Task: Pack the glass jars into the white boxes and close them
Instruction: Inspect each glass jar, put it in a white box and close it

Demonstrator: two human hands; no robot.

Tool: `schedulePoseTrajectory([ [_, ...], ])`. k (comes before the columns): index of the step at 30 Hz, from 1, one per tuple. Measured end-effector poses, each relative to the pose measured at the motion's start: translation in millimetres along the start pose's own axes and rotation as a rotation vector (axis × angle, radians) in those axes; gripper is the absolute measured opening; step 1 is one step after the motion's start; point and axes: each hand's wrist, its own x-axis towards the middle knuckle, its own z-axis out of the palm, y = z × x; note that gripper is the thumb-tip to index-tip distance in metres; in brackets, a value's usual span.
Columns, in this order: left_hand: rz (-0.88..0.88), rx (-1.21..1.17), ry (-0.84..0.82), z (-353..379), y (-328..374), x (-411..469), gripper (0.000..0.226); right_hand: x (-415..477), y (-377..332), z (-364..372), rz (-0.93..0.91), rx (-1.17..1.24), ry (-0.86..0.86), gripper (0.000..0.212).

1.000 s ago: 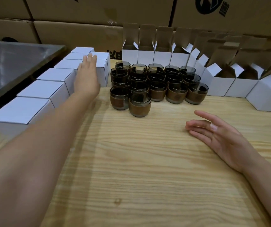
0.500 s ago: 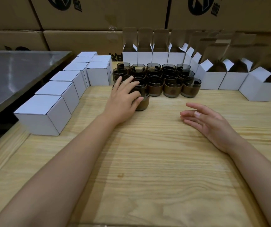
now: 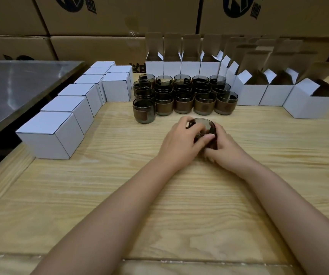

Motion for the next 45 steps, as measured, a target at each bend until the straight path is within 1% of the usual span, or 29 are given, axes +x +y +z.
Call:
schedulePoseTrajectory([
  [2,-0.028,-0.021,0.013,2.6,1.6,-2.4,0.037,1.7,-5.2,5.6,0.019,-0.038,0.045,0.078],
  [4,-0.097,-0.096,0.009,0.7,-1.0,-2.3,0.056,1.5,-8.9,11.1,0.023,-0.054,0.107,0.077],
  [6,-0.199,-0.266,-0.030,-3.8,-5.3,-0.5,0.083,-0.3,-10.3,15.0,0.015,-0.082,0.146,0.078],
  [7,-0.239,-0.346,-0.060,-5.4,-7.8,0.4,0.093,-1.3,-10.6,15.5,0.010,-0.086,0.153,0.077],
  [8,-0.265,-0.401,-0.092,-6.8,-11.2,1.3,0.095,-1.9,-10.3,15.4,0.003,-0.077,0.154,0.075],
  [9,-0.272,-0.436,-0.122,-8.0,-15.6,2.0,0.091,-2.2,-9.8,15.3,-0.004,-0.064,0.150,0.072],
  [11,-0.247,-0.482,-0.155,-10.1,-23.5,1.6,0.071,-2.9,-8.6,15.1,-0.028,-0.059,0.144,0.064],
  [13,-0.229,-0.537,-0.144,-10.5,-27.0,0.2,0.065,-3.2,-7.6,15.4,-0.069,-0.026,0.145,0.062],
  [16,-0.171,-0.617,-0.086,-9.1,-25.7,-2.3,0.065,-3.5,-7.8,16.7,-0.152,0.061,0.163,0.065],
  [18,-0.135,-0.640,-0.064,-8.3,-24.2,-2.9,0.069,-2.7,-6.6,17.0,-0.204,0.079,0.178,0.069],
  [20,-0.113,-0.622,-0.046,-8.4,-23.8,-3.2,0.076,-2.4,-6.5,17.4,-0.235,0.068,0.174,0.073],
  [25,-0.070,-0.546,0.002,-8.3,-24.0,-3.8,0.079,-1.0,-5.9,18.2,-0.270,0.030,0.146,0.081],
  [28,-0.052,-0.502,0.020,-7.7,-24.7,-2.9,0.078,-1.1,-5.2,16.3,-0.310,0.070,0.062,0.085],
  [30,-0.041,-0.489,0.022,-7.3,-25.1,-2.3,0.078,-2.2,-4.2,12.8,-0.331,0.165,-0.030,0.083],
  [32,-0.026,-0.468,0.021,-7.0,-24.5,-1.9,0.077,-2.9,-4.5,9.9,-0.347,0.270,-0.062,0.080],
  [36,-0.009,-0.432,0.043,-5.7,-23.2,-1.7,0.069,-0.7,-5.9,10.1,-0.318,0.375,0.021,0.065],
  [42,-0.008,-0.359,0.093,-6.2,-20.1,0.6,0.062,3.5,-4.6,11.3,-0.288,0.428,0.106,0.063],
  [45,0.018,-0.335,0.094,-4.8,-18.7,0.3,0.061,4.5,-7.4,15.8,-0.259,0.437,0.181,0.061],
])
